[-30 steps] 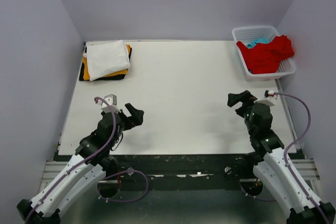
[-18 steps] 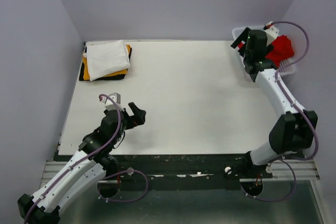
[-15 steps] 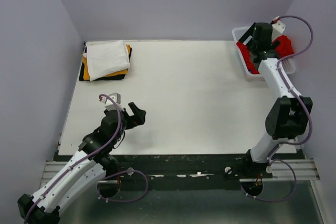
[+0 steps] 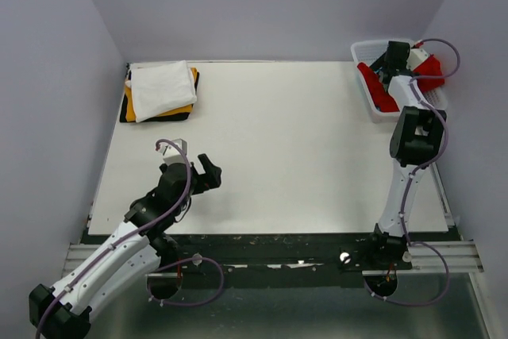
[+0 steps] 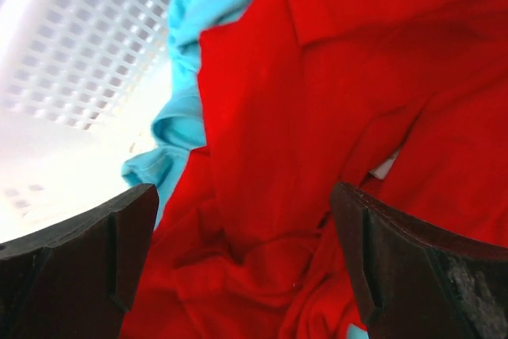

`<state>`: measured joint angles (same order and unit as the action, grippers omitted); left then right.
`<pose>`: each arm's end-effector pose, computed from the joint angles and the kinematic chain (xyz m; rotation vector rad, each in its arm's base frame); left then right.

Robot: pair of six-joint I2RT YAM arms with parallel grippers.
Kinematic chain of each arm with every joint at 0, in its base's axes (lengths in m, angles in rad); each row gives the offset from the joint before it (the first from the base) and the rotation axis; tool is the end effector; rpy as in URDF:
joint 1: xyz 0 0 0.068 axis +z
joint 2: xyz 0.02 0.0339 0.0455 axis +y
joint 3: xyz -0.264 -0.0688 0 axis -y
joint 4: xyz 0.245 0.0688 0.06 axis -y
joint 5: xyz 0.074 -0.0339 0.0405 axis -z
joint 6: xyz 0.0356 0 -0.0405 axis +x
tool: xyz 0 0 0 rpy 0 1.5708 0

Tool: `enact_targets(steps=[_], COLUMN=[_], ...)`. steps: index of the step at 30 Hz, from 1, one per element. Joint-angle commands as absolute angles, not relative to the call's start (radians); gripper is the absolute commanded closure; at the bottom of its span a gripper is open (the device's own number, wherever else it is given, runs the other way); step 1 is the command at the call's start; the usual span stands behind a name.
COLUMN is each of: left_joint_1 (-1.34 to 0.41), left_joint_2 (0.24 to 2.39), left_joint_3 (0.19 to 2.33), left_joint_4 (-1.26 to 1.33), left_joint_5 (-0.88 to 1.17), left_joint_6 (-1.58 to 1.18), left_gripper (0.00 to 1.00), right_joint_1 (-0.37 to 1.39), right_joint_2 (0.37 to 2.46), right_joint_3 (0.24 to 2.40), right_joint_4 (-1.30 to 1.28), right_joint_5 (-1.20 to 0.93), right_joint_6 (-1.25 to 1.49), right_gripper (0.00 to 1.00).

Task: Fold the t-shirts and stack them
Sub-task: Grab crumpled tshirt from bin with the right arm, then move the tshirt to the center of the board

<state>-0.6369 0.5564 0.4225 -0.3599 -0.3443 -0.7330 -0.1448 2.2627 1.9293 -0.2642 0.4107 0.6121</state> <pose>0.1207 -0.0744 0.2287 -0.3126 2.0469 -0.5010 0.5202 -0.0902 0.2333 0.9931 1.8700 -0.1687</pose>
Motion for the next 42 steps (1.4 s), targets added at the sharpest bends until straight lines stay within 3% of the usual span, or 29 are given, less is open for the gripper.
enact_targets(steps=[1, 4, 6, 8, 10, 12, 27, 31, 37, 42], left_joint_1=[-0.636, -0.637, -0.636, -0.635, -0.636, -0.637, -0.637, -0.637, -0.636, -0.636], left_joint_2=[0.594, 0.632, 0.657, 0.675, 0.689, 0.7, 0.602, 0.56, 0.497, 0.441], left_joint_3=[0.42, 0.433, 0.448, 0.457, 0.457, 0.458, 0.427, 0.42, 0.408, 0.412], left_joint_4=[-0.326, -0.325, -0.337, -0.339, -0.33, -0.321, -0.309, -0.321, -0.32, -0.353], left_joint_5=[-0.394, -0.394, -0.397, -0.396, -0.39, -0.377, -0.301, -0.287, -0.263, -0.269], left_joint_6=[-0.716, -0.713, -0.713, -0.713, -0.71, -0.705, -0.71, -0.718, -0.724, -0.744], left_gripper=[0.02, 0.01, 0.01, 0.01, 0.01, 0.02, 0.01, 0.01, 0.02, 0.01], right_joint_1=[-0.156, -0.156, -0.156, -0.156, -0.156, -0.155, -0.129, -0.127, -0.082, 0.071], right_joint_2=[2.354, 2.388, 2.393, 2.37, 2.308, 2.236, 1.62, 1.548, 1.558, 1.549], right_joint_3=[1.965, 1.967, 1.962, 1.931, 1.859, 1.774, 1.356, 1.412, 1.68, 1.821], right_joint_4=[-0.179, -0.13, -0.11, -0.064, 0.005, 0.099, 0.425, 0.404, 0.135, -0.1], right_joint_5=[0.443, 0.408, 0.414, 0.426, 0.418, 0.391, 0.278, 0.124, -0.269, -0.435], right_joint_6=[0.711, 0.702, 0.707, 0.706, 0.709, 0.707, 0.66, 0.602, 0.554, 0.494], right_gripper=[0.03, 0.15, 0.38, 0.71, 0.89, 0.93, 0.94, 0.94, 0.96, 0.98])
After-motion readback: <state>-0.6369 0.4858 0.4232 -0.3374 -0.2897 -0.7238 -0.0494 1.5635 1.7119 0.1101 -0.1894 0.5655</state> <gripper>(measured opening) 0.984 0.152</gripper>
